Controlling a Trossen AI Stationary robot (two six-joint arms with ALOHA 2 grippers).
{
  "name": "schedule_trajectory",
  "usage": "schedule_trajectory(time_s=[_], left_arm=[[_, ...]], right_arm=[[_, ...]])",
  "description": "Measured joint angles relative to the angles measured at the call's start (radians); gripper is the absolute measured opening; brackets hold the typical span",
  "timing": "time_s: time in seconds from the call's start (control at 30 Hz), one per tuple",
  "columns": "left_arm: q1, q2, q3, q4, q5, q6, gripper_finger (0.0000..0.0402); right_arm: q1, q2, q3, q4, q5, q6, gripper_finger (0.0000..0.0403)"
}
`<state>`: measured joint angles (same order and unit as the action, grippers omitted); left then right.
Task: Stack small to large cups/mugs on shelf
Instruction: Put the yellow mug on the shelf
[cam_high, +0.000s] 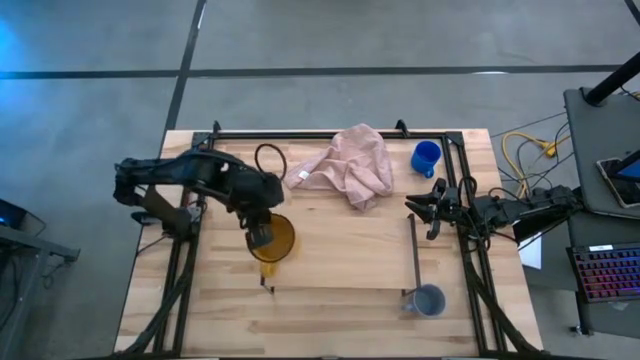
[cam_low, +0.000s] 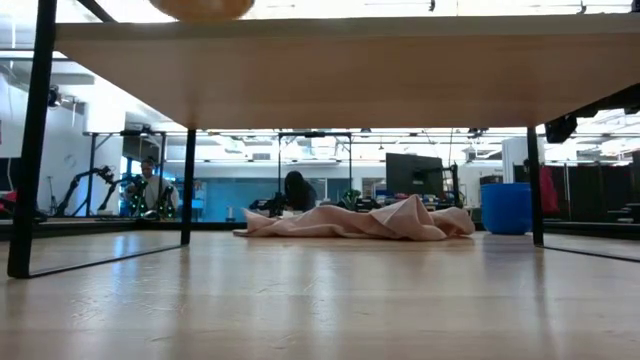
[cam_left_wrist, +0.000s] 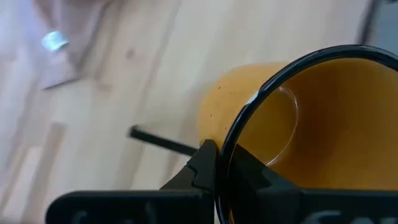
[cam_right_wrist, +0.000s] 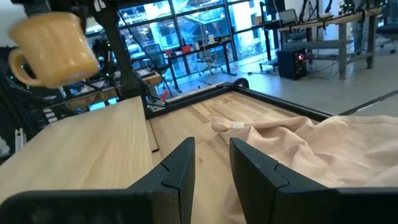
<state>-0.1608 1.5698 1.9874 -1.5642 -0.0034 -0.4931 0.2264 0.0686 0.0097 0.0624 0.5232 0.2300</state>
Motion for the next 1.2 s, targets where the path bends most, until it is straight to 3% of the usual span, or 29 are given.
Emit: schedule_trajectory(time_s=[0.23,0.47,1.2], left_arm=[[0.031,0.092,0.035,-0.008,-0.002,0.032,0.0],[0.075,0.163,0.035,-0.007,0.08,0.056,0.0],[0.081,0.197,-0.015,0.037,0.094,0.046,0.0]], right_arm=[[0.0,0.0,0.0,0.0,0.001,-0.003,0.0093],[0.0,0.0,0.0,0.0,0.001,-0.002,0.0093],[0.0,0.0,0.0,0.0,-0.002,0.006,0.0093]])
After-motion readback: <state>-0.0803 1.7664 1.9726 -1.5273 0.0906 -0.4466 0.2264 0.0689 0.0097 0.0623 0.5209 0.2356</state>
